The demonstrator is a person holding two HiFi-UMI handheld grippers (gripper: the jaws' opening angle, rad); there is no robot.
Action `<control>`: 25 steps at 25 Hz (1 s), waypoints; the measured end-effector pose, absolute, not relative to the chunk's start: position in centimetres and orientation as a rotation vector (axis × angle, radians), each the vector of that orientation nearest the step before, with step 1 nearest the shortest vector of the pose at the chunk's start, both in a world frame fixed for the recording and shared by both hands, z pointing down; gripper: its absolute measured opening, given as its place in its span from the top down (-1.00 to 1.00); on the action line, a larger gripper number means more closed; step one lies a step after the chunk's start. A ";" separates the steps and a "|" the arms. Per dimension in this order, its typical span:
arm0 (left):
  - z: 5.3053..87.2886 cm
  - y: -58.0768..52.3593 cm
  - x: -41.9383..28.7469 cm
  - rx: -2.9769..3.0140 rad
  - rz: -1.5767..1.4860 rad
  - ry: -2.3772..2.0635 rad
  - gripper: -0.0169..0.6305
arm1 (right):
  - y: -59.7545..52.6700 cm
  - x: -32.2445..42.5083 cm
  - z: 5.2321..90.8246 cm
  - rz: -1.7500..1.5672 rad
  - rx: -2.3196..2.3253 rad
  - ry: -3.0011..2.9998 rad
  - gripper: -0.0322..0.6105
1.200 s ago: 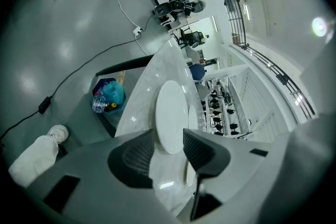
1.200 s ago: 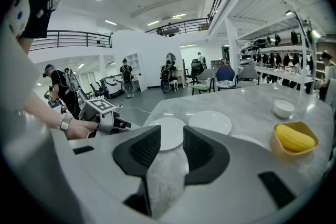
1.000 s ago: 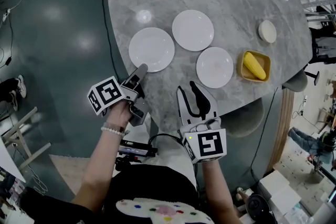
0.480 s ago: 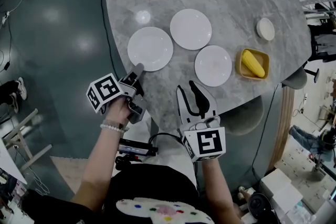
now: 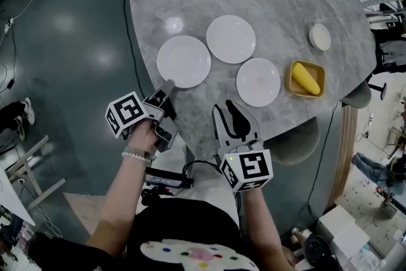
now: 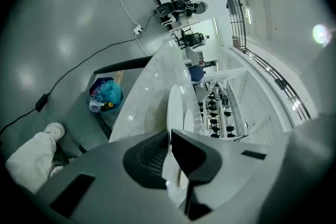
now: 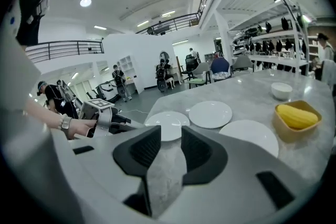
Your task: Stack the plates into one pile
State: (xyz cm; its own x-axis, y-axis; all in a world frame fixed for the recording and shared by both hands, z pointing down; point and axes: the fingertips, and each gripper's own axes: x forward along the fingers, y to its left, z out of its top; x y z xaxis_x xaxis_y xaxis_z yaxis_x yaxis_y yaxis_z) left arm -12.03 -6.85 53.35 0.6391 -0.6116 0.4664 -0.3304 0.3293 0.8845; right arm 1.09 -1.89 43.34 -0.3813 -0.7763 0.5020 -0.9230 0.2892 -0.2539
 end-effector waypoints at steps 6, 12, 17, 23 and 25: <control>52.5 -7.6 -12.1 1.296 -0.221 -0.897 0.87 | -2.9 0.6 44.8 1.265 1.648 -2.310 0.54; 51.8 -7.9 -12.0 1.317 -0.213 -0.869 0.87 | -3.8 -0.7 46.6 1.704 1.666 -2.269 0.56; 51.9 -8.2 -12.1 1.323 -0.202 -0.849 0.87 | -4.6 -2.1 48.5 2.050 1.638 -2.228 0.54; 51.9 -8.4 -12.3 1.324 -0.197 -0.830 0.87 | -5.6 -2.9 50.6 2.221 1.639 -2.148 0.52; 51.9 -8.5 -12.5 1.323 -0.196 -0.825 0.88 | -6.0 -3.2 51.3 2.257 1.645 -2.117 0.52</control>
State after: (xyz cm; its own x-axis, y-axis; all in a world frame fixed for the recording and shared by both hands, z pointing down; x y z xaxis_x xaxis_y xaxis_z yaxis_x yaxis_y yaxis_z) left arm -12.49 -8.46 51.94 0.7085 -0.5671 0.4201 -0.3177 0.2752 0.9074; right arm -3.20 -5.96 51.28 -0.5086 -0.7772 0.3705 -0.3202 -0.2287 -0.9193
